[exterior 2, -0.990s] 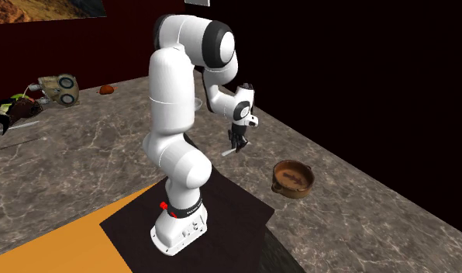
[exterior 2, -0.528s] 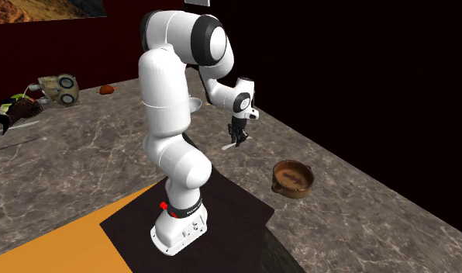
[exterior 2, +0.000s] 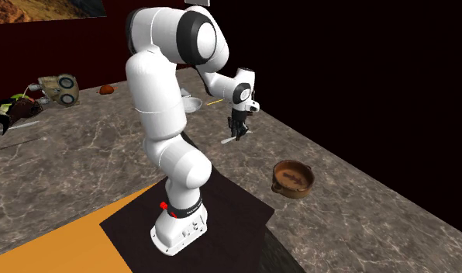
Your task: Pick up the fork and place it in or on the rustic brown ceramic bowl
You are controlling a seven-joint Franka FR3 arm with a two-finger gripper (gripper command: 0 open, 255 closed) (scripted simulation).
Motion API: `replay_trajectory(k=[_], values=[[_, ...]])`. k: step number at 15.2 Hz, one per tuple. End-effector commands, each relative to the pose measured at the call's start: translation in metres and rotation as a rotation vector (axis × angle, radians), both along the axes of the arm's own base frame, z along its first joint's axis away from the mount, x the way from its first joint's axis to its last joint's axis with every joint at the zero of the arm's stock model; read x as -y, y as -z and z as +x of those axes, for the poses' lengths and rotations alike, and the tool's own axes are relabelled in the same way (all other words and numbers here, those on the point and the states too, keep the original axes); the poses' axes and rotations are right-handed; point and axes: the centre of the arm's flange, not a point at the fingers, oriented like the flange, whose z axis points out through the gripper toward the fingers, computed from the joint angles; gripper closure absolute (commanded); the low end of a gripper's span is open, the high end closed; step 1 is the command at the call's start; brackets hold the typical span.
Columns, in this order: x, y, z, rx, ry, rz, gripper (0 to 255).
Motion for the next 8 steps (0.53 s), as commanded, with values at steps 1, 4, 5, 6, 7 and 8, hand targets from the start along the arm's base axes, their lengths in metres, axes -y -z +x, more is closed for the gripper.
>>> replay_trajectory(k=[1,4,5,6,7,8], values=[[0.0,-0.01,0.001,0.0,0.0,0.0,255],[0.0,-0.026,0.001,0.0,0.0,0.0,255],[0.0,-0.031,0.001,0.0,0.0,0.0,255],[0.0,-0.034,0.001,0.0,0.0,0.0,255],[0.014,-0.034,0.001,0.0,0.0,0.0,255],[0.027,-0.033,0.001,0.0,0.0,0.0,255]])
